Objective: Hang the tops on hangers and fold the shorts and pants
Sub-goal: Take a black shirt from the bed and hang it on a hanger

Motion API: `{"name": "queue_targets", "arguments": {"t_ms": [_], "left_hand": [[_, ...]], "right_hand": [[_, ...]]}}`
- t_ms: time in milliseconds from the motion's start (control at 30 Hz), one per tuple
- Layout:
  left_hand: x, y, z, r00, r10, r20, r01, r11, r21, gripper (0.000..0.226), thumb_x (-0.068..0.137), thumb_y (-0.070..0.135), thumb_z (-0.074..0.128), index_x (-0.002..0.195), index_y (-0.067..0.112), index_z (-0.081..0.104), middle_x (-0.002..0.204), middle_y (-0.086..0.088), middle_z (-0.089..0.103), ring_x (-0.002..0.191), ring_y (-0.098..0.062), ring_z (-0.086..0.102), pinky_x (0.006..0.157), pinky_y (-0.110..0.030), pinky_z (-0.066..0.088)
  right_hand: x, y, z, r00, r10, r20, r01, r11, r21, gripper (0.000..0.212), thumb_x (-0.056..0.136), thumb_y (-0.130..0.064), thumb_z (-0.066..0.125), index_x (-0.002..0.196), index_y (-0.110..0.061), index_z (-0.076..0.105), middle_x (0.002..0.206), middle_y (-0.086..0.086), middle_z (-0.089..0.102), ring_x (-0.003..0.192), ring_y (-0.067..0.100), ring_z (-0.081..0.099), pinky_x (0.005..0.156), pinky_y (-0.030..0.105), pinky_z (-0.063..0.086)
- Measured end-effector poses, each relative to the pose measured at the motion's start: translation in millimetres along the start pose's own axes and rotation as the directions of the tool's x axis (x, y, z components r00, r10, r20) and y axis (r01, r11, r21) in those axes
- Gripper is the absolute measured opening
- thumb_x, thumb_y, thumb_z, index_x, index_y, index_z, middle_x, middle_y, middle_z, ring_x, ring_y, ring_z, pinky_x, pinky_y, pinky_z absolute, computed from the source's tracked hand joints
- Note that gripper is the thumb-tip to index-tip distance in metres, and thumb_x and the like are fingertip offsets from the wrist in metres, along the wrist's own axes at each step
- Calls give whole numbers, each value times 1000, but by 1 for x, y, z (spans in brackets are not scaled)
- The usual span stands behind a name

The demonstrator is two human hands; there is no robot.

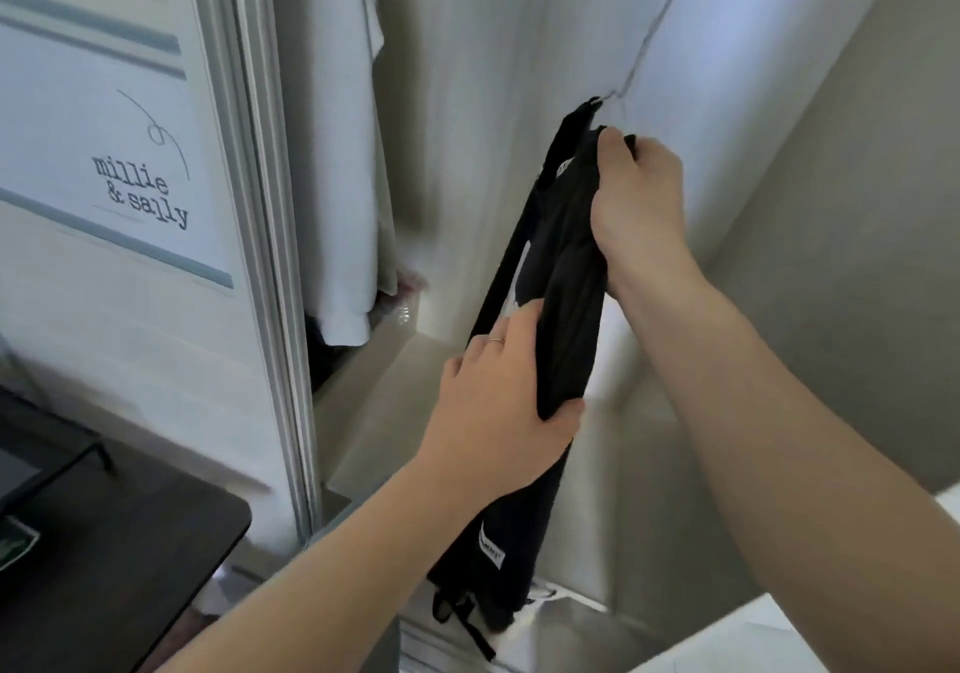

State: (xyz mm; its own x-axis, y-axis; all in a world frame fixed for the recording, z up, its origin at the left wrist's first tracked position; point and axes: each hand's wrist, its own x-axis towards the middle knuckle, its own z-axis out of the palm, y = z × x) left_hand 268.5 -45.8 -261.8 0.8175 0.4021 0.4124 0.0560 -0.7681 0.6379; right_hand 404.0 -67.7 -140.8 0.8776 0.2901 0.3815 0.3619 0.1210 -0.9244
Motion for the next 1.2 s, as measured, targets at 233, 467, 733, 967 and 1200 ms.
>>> {"name": "queue_targets", "arguments": {"t_ms": [233, 467, 733, 967, 1200], "left_hand": [[129, -2, -66, 975, 220, -15, -211, 954, 215, 40, 92, 25, 57, 128, 20, 42, 103, 6, 56, 89, -20, 56, 84, -42, 48], [240, 27, -136, 915, 376, -142, -283, 853, 439, 23, 94, 23, 52, 95, 29, 30, 73, 10, 46, 61, -7, 45, 56, -29, 27], [323, 81, -190, 855, 450, -258, -254, 797, 549, 27, 95, 19, 47, 114, 29, 30, 73, 7, 50, 61, -12, 49, 51, -30, 29], [354, 112, -213, 841, 470, -269, -199, 730, 654, 17, 95, 21, 46, 103, 27, 31, 78, 3, 52, 66, -24, 52, 60, -34, 33], [364, 124, -213, 844, 463, -272, -152, 692, 706, 24, 95, 19, 44, 97, 28, 22, 75, 5, 43, 69, -29, 48, 62, -35, 30]], "right_hand": [[96, -68, 32, 978, -206, 20, 204, 977, 66, 45, 102, -13, 46, 61, -19, 28, 38, -17, 32, 32, 4, 35, 37, 11, 27], [196, -158, 49, 922, -387, -1, 386, 918, 91, 46, 100, -8, 45, 60, -18, 25, 38, -15, 28, 31, 5, 30, 35, 12, 26], [297, -240, 57, 903, -427, -36, 428, 904, 20, 39, 103, -23, 49, 68, -14, 34, 70, 5, 39, 64, 22, 42, 62, 33, 38], [345, -275, 58, 926, -377, -29, 372, 922, -105, 18, 101, -19, 52, 92, -4, 54, 89, 13, 59, 83, 32, 60, 79, 42, 54], [372, -291, 62, 935, -355, 17, 349, 908, -232, 15, 96, -11, 57, 105, 1, 59, 99, 18, 65, 92, 36, 67, 69, 33, 47]]}}
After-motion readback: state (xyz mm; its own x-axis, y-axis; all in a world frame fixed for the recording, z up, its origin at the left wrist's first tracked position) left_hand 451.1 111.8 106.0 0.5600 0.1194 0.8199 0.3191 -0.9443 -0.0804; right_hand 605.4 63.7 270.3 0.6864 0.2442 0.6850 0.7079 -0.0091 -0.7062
